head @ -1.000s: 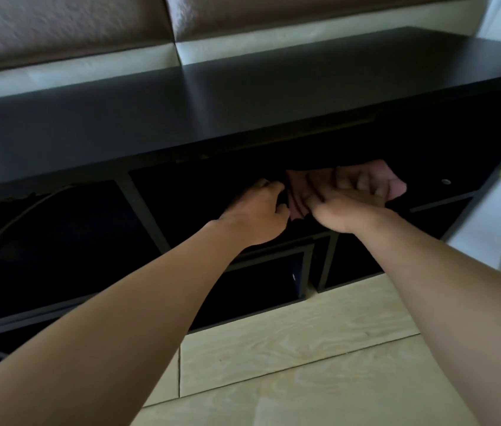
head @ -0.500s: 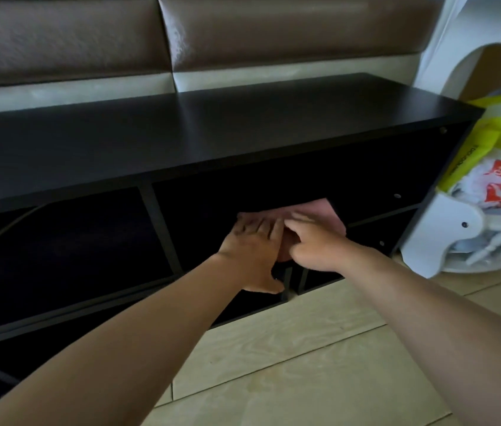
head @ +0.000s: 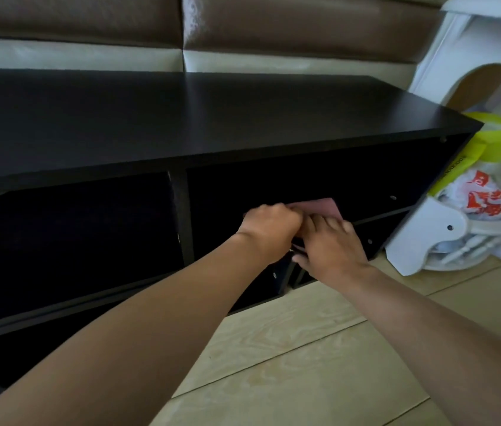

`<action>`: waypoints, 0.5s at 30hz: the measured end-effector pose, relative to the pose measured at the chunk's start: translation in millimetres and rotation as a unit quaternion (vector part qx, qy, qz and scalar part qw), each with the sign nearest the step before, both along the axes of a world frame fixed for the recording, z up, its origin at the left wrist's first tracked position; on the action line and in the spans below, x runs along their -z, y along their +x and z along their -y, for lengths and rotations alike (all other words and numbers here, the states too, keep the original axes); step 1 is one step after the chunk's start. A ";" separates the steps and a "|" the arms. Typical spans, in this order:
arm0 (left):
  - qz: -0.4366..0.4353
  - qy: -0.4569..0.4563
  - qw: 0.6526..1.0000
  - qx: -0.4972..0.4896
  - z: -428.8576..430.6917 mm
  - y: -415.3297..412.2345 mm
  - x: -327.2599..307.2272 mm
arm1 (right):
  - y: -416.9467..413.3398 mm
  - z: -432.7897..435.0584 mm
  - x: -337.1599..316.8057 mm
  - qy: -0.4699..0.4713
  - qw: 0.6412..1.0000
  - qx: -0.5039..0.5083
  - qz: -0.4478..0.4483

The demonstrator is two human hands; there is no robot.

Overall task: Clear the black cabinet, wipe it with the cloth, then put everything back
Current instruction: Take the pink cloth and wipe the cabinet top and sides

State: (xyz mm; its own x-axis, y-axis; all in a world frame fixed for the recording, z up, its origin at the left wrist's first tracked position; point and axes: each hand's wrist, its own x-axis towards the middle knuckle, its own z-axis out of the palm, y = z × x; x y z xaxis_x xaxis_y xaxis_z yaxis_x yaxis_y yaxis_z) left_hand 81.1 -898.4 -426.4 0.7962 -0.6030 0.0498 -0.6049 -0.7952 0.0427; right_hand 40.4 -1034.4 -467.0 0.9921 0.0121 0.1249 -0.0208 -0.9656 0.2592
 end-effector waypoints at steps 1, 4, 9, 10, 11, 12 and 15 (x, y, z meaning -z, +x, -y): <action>-0.012 -0.025 1.000 -0.002 -2.4 1.9 -3.7 | -0.6 1.7 -5.0 -0.005 1.000 0.000 0.012; -0.046 -0.123 0.991 -0.023 -7.7 3.2 -9.5 | 1.3 12.1 -20.4 0.024 1.000 0.010 -0.002; -0.133 -0.284 0.944 -0.101 -11.4 4.6 -11.4 | 6.8 11.5 -28.9 0.077 0.996 -0.013 -0.050; -0.157 -0.313 0.931 -0.107 -11.0 4.9 -12.8 | 7.8 13.1 -27.1 0.063 0.997 -0.016 -0.031; -0.175 -0.328 0.923 -0.103 -10.3 4.2 -12.8 | 8.3 15.1 -24.9 0.059 0.998 -0.023 -0.010; -0.176 -0.321 0.926 -0.088 -10.5 2.9 -13.6 | 9.1 17.1 -22.3 0.065 0.997 -0.038 0.013; -0.127 -0.224 0.965 -0.041 -10.8 2.3 -20.5 | 17.4 23.1 -17.3 0.133 0.987 -0.063 0.059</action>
State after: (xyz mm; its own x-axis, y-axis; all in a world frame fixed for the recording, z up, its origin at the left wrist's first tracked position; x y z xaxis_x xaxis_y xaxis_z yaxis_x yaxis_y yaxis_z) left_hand 83.4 -887.6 -405.9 0.8617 -0.4997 0.0882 -0.4650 -0.7079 0.5316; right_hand 57.8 -1057.5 -449.7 0.9632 0.0853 0.2549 0.0885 -0.9961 -0.0011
